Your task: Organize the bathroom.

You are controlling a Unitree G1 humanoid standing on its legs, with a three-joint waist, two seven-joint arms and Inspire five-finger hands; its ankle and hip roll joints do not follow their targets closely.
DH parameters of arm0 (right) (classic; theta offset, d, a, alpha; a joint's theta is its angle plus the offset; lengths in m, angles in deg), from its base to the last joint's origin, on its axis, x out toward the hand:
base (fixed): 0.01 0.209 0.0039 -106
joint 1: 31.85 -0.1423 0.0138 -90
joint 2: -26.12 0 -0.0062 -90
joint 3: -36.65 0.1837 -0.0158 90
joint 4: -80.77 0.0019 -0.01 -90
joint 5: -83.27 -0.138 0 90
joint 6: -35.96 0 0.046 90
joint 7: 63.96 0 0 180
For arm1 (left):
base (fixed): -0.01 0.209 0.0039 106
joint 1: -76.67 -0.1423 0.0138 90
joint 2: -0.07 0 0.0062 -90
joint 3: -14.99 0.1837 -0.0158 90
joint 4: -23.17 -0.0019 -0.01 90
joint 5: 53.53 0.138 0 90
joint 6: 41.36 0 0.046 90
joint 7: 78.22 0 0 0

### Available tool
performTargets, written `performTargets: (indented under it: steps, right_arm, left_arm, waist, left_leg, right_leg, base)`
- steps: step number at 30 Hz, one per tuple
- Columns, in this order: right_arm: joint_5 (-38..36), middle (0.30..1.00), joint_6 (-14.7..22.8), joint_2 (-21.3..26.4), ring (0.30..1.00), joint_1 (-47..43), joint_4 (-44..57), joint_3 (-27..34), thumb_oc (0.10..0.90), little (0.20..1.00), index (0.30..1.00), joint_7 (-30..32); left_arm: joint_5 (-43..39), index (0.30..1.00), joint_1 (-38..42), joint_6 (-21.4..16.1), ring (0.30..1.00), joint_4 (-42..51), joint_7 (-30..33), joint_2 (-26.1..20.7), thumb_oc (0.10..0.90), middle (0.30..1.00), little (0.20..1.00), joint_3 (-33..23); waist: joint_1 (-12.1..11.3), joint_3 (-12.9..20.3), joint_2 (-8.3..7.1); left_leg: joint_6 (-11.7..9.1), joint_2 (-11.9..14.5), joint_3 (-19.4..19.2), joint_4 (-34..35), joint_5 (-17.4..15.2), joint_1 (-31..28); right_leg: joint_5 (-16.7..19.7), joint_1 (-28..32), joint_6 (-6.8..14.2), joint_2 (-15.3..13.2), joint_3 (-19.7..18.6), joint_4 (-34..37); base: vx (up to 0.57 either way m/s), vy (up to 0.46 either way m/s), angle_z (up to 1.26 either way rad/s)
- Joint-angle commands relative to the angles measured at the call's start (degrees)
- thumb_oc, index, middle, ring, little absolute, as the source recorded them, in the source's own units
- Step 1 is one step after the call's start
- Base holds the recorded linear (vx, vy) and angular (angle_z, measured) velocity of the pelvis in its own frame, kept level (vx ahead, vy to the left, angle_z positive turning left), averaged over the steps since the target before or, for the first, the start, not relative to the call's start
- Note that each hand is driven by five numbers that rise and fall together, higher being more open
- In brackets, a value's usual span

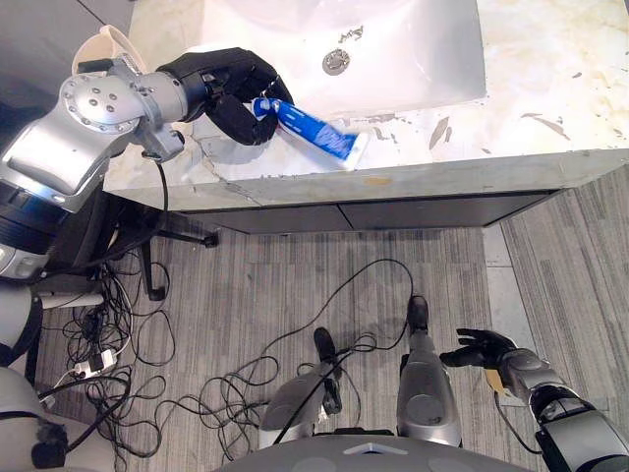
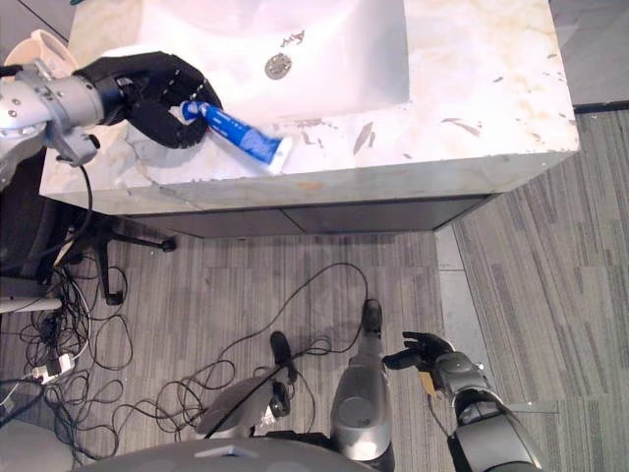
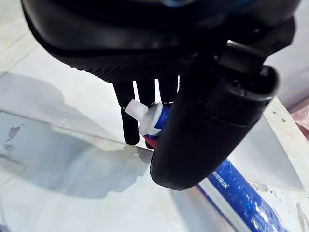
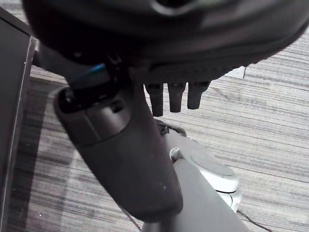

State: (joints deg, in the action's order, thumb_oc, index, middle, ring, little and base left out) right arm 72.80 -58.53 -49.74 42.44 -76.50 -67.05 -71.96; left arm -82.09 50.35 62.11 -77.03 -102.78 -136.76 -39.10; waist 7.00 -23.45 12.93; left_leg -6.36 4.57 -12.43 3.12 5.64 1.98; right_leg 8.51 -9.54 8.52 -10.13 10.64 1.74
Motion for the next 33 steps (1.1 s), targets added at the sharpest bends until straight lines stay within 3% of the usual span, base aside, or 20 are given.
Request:
performTargets:
  steps: [1, 9, 12, 18, 20, 26, 27, 28, 30, 31, 33]
  right_arm:
    - [-2.7, 0.9, -0.2, 1.8, 0.9, 1.3, 0.1, -0.9, 0.8, 0.9, 0.9, 0.1]
    - [-3.2, 0.9, 0.1, 1.4, 0.9, 1.7, 0.1, -0.7, 0.8, 0.9, 0.9, 0.5]
    - [-3.6, 0.9, 0.2, 1.1, 0.9, 2.4, 0.2, -0.5, 0.8, 0.9, 0.9, 0.7]
    - [-8.0, 0.9, 2.3, -0.9, 0.9, 5.1, 1.0, 0.9, 0.8, 0.9, 0.9, 3.3]
    - [-12.7, 0.9, 5.5, -1.4, 0.9, 6.6, 3.6, 3.5, 0.8, 0.9, 0.9, 6.6]
    - [-16.4, 0.9, 8.1, -0.6, 0.9, 9.2, 12.4, 7.6, 0.8, 0.9, 0.9, 12.2]
    - [-17.4, 0.9, 9.1, 0.3, 0.9, 10.3, 16.4, 9.4, 0.8, 0.9, 0.9, 15.4]
    - [-17.4, 0.9, 9.1, 0.3, 0.9, 10.3, 16.4, 9.4, 0.8, 0.9, 0.9, 15.4]
    - [-16.0, 0.9, 10.5, 2.9, 0.9, 12.7, 25.5, 14.8, 0.8, 0.9, 0.9, 23.2]
    - [-16.0, 0.9, 10.5, 2.9, 0.9, 12.7, 25.5, 14.8, 0.8, 0.9, 0.9, 23.2]
    - [-11.3, 0.9, 11.8, 7.0, 0.9, 13.8, 32.5, 22.6, 0.8, 0.9, 0.9, 29.0]
  left_arm:
    - [-1.1, 0.3, 3.4, -2.6, 0.3, -0.3, -1.9, -2.4, 0.4, 0.3, 0.3, -1.8]
    - [-2.2, 0.3, 2.2, -3.2, 0.3, 0.0, 0.0, -2.5, 0.4, 0.3, 0.3, -2.9]
    - [-5.3, 0.3, 0.2, 0.1, 0.3, 0.1, 5.2, -2.0, 0.4, 0.3, 0.3, -5.6]
    - [-23.8, 0.3, -7.1, -1.4, 0.3, -1.9, 11.5, 2.3, 0.4, 0.3, 0.3, -17.1]
    - [-26.9, 0.3, -10.1, -1.4, 0.3, -0.5, 12.4, 4.8, 0.4, 0.3, 0.3, -21.6]
    - [-25.5, 0.3, -11.2, -0.8, 0.3, -1.4, 12.0, 5.7, 0.4, 0.3, 0.3, -23.6]
    - [-26.0, 0.3, -11.2, -1.1, 0.3, -2.0, 11.1, 5.7, 0.4, 0.3, 0.3, -23.8]
    - [-26.0, 0.3, -11.2, -1.1, 0.3, -2.0, 11.1, 5.7, 0.4, 0.3, 0.3, -23.8]
    - [-27.2, 0.3, -13.2, -1.3, 0.3, -1.7, 10.1, 6.4, 0.4, 0.3, 0.3, -25.1]
    - [-27.2, 0.3, -13.2, -1.3, 0.3, -1.7, 10.1, 6.4, 0.4, 0.3, 0.3, -25.1]
    - [-29.0, 0.3, -15.3, -0.5, 0.3, 0.3, 10.3, 7.7, 0.4, 0.3, 0.3, -26.8]
  waist:
    - [-0.8, 1.7, -1.29]
    - [-0.8, 1.5, -1.64]
    - [-1.0, 2.0, -2.03]
    - [-1.6, 3.4, -3.7]
    - [-1.8, 4.6, -5.23]
    - [-0.9, 6.0, -7.68]
    - [-0.4, 6.4, -8.49]
    - [-0.4, 6.4, -8.49]
    - [0.5, 7.4, -9.67]
    - [0.5, 7.4, -9.67]
    - [1.3, 8.6, -10.45]
  left_leg:
    - [-1.6, 3.3, -2.7, -7.6, -0.8, 6.9]
    - [-1.5, 3.3, -2.8, -7.3, -0.9, 6.8]
    - [-1.5, 3.3, -2.7, -7.2, -0.9, 6.4]
    - [-1.3, 3.4, -2.3, -6.2, -1.6, 4.6]
    - [-1.2, 3.7, -2.3, -5.9, -2.1, 3.5]
    - [-1.2, 4.6, -2.8, -5.6, -2.8, 2.1]
    - [-1.3, 4.9, -3.1, -5.5, -3.1, 1.6]
    - [-1.3, 4.9, -3.1, -5.5, -3.1, 1.6]
    - [-1.3, 5.5, -3.8, -5.4, -3.6, 0.5]
    - [-1.3, 5.5, -3.8, -5.4, -3.6, 0.5]
    - [-1.4, 6.0, -4.3, -5.1, -4.0, -0.6]
  right_leg:
    - [-6.4, -4.6, -0.1, -2.4, -3.6, -7.1]
    - [-6.2, -4.8, -0.1, -2.3, -3.6, -7.1]
    - [-6.3, -4.1, -0.1, -2.2, -3.4, -6.8]
    - [-6.7, -1.8, -0.1, -1.7, -2.8, -5.9]
    - [-6.8, -0.5, -0.1, -1.1, -2.6, -5.5]
    - [-7.0, 1.1, 0.0, -0.1, -2.6, -4.8]
    - [-7.1, 1.7, 0.1, 0.3, -2.6, -4.6]
    - [-7.1, 1.7, 0.1, 0.3, -2.6, -4.6]
    - [-7.2, 2.8, 0.1, 0.8, -2.8, -4.2]
    - [-7.2, 2.8, 0.1, 0.8, -2.8, -4.2]
    - [-7.2, 3.9, 0.2, 1.1, -2.9, -3.4]
  base:
    - [0.0, 0.0, 0.0]
    - [0.0, 0.0, 0.0]
    - [0.02, -0.004, 0.0]
    - [0.06, -0.024, 0.03]
    - [0.08, -0.069, 0.06]
    - [0.05, -0.078, 0.01]
    - [0.03, -0.047, -0.02]
    - [0.05, -0.061, -0.05]
    - [0.07, -0.038, -0.03]
    - [0.06, -0.025, -0.03]
    - [0.08, -0.018, -0.03]
